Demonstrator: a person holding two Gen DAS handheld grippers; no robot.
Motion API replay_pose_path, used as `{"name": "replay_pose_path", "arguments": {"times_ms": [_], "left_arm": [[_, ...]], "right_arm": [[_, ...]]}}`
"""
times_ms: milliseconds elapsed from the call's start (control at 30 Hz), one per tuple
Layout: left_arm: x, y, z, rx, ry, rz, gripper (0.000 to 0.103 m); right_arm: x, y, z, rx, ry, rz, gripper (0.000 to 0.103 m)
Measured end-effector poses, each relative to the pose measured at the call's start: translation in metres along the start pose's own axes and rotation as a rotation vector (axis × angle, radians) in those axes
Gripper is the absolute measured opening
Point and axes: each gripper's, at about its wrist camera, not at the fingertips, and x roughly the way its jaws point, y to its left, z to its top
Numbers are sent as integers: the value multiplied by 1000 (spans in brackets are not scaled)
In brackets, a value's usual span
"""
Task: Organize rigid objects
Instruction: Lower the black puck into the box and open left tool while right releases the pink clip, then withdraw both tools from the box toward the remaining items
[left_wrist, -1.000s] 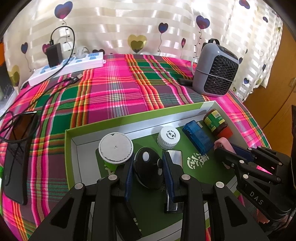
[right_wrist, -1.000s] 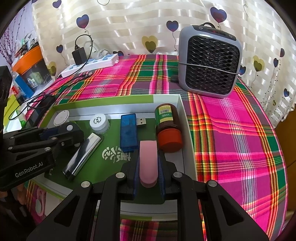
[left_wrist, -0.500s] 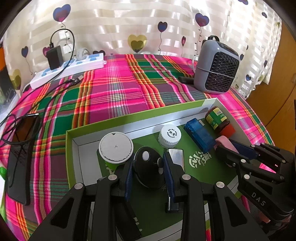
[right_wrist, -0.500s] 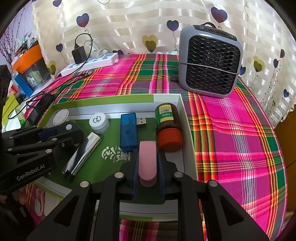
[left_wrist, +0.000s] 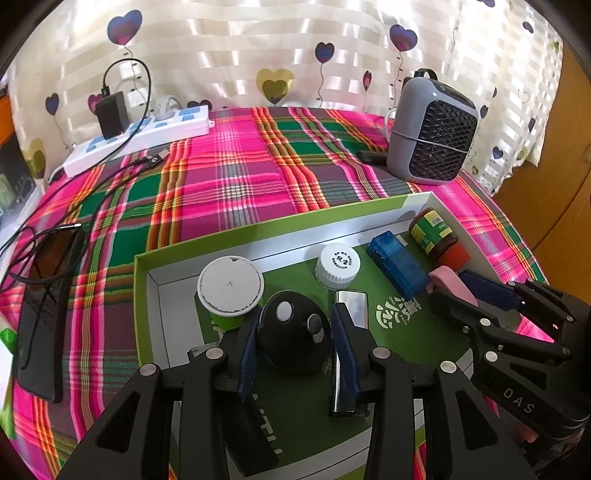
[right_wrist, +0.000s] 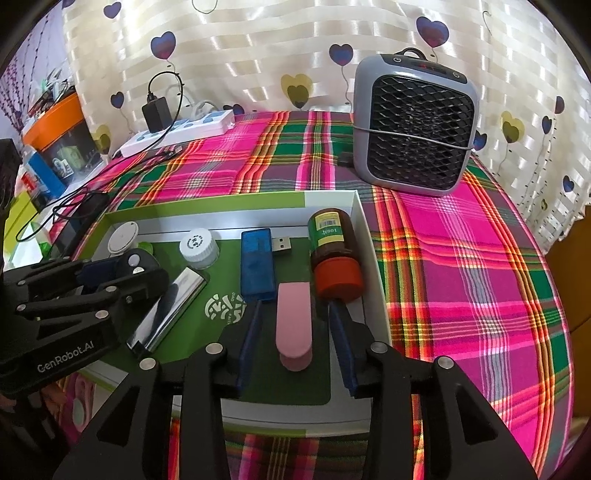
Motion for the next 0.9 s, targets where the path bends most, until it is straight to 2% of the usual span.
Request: {"name": "replay_pose_path", "arguments": {"times_ms": [167,900], "left_arm": [[-1,1,-1,-2,4,6,38],[-48,-12,-19,9,-64,26,38]], "right_arm": [[1,3,0,-16,4,2,47],[-29,10,-11,-4,-52,20,47]]}}
